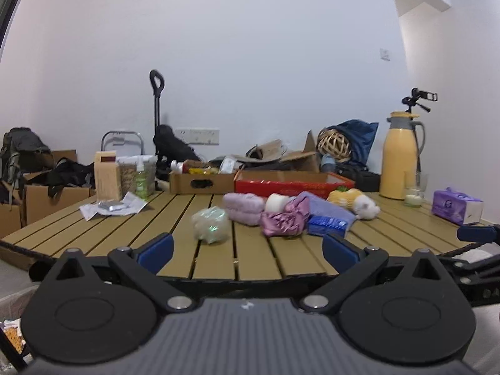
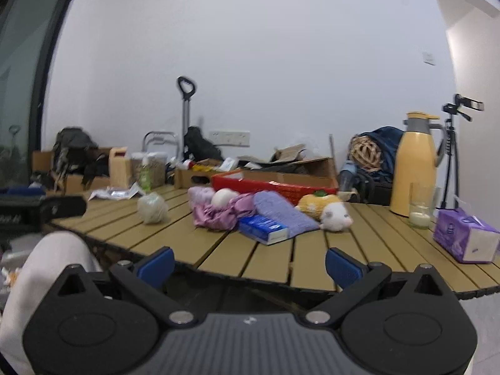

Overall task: Organize soft objects
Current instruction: 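Move both tools back over the table items, then grasp the clear plastic bag with the left tool while the right tool grasps the white foam cylinder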

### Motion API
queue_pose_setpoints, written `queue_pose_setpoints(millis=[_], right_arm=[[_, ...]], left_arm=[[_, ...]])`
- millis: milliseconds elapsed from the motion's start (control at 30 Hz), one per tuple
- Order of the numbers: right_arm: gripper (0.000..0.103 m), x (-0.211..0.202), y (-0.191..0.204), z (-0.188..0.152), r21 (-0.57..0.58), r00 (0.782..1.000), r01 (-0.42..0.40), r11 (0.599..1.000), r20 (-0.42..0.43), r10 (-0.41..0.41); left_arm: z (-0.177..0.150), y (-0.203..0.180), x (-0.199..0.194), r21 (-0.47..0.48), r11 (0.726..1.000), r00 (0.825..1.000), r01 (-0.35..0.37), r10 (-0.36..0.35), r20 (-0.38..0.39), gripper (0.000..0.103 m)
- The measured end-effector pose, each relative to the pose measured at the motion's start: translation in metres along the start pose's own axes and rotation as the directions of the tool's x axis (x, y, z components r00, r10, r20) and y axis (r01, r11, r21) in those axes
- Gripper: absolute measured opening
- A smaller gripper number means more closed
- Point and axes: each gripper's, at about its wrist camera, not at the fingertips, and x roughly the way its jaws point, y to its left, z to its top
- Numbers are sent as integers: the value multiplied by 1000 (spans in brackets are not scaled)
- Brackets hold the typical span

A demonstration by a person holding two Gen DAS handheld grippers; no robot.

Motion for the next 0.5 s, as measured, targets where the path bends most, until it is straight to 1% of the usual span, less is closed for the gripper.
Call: queue_pose_setpoints(millis=[100,267,367,433,500], right_arm=[[103,6,1,0,10,999,-32,999,-22,32],[103,12,-5,-3,49,998,-15,999,-54,18],[102,19,-12,-2,63,997,-12,998,-70,16],[98,28,-14,3,71,997,-19,997,-71,24],[98,37,-15,6,79,997,-25,997,-76,31]], left_arm=[[-1,7,5,-19,1000,1000,-17,17,-7,103],[-2,12,16,-33,999,999,-37,36,-20,103],[0,14,31,-44,998,998,-44,42,-50,103],[3,16,43,-51,998,998,-46,43,-55,103],[8,18,57,-62,997,997,-46,42,-65,103]])
